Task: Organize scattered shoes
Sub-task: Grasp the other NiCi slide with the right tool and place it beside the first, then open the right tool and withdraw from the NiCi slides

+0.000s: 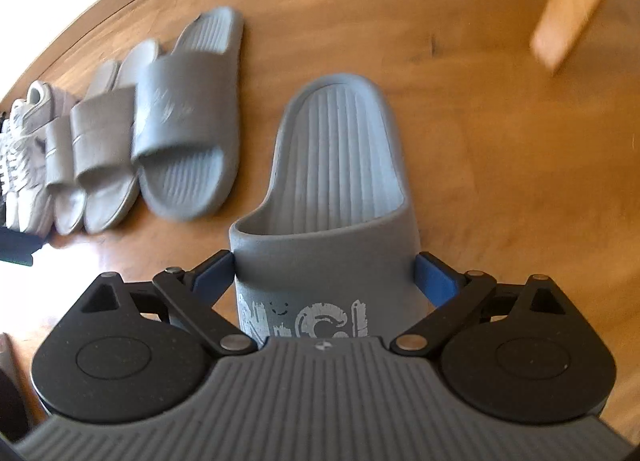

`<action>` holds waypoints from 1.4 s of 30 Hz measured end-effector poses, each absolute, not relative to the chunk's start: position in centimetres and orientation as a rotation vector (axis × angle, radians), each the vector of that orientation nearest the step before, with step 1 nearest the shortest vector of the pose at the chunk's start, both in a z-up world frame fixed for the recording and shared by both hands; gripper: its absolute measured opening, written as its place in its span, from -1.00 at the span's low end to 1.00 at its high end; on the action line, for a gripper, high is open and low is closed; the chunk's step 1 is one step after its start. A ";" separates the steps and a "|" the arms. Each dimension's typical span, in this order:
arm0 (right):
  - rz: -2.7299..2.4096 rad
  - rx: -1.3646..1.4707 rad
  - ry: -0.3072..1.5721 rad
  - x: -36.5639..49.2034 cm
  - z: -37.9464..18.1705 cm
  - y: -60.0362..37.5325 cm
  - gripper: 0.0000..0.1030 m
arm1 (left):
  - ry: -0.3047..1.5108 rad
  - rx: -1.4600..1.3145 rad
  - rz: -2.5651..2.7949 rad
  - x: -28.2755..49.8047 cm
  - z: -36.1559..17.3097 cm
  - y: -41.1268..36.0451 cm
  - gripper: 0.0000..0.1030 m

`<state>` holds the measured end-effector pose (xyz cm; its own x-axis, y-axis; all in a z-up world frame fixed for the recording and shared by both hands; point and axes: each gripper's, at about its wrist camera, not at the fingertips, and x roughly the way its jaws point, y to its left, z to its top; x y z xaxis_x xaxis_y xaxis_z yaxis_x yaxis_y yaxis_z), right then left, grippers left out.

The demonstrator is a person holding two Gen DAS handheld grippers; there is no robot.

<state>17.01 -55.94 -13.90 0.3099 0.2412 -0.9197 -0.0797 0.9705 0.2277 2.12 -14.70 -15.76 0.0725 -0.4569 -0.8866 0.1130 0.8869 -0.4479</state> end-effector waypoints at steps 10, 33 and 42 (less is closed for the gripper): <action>0.340 0.137 1.215 24.7 -15.0 -57.6 0.88 | 1.459 -0.302 -0.386 2.2 -16.7 -13.5 0.83; 0.430 0.108 1.216 32.0 -16.3 -50.9 0.94 | 1.459 -0.323 -0.300 2.1 -17.4 -11.4 0.83; 0.404 0.156 1.182 31.2 -14.9 -52.0 0.94 | 1.425 -0.313 -0.299 2.1 -16.5 -11.3 0.83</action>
<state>31.21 -52.03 -14.93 0.3172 0.3864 -0.8661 -0.2249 0.9178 0.3271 2.14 -11.25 -16.47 0.1222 -0.3851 -0.9148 0.0151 0.9223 -0.3862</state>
